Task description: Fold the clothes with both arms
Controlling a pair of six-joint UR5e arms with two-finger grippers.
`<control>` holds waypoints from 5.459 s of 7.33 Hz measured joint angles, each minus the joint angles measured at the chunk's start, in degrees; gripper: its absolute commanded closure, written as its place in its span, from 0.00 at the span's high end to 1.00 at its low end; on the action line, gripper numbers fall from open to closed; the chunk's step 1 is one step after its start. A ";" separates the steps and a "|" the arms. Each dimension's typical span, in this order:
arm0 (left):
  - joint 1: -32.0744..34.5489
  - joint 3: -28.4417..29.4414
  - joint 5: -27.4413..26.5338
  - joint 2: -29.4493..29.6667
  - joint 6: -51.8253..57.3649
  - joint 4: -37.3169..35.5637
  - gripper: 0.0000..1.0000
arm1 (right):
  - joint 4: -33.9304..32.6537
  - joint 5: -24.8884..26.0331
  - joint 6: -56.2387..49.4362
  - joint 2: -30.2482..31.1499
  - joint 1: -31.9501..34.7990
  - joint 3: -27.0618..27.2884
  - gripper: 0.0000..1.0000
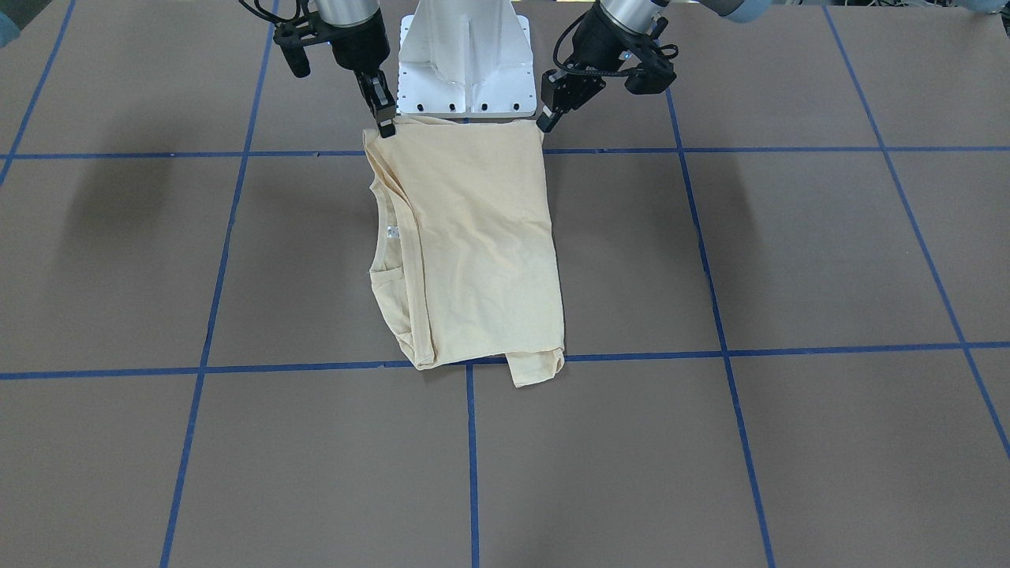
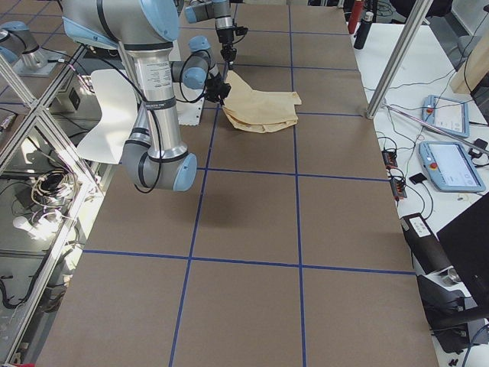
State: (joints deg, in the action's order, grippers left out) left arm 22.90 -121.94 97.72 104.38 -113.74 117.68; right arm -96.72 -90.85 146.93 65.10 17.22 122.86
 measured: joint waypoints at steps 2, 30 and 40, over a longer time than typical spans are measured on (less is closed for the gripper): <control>6.13 10.20 1.74 6.11 3.73 0.47 0.00 | 0.33 -5.69 -6.57 -8.63 9.86 -12.49 0.00; 62.43 27.83 35.69 -17.18 110.88 2.12 0.99 | 17.53 -44.54 -132.97 21.99 66.50 -32.84 1.00; 67.61 18.10 39.80 -23.28 117.66 -9.92 1.00 | 13.90 -42.76 -135.00 27.73 66.99 -28.47 1.00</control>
State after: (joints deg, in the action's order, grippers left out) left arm 90.51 -103.84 137.51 81.10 3.93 107.76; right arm -82.82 -133.61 11.93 92.83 84.21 94.39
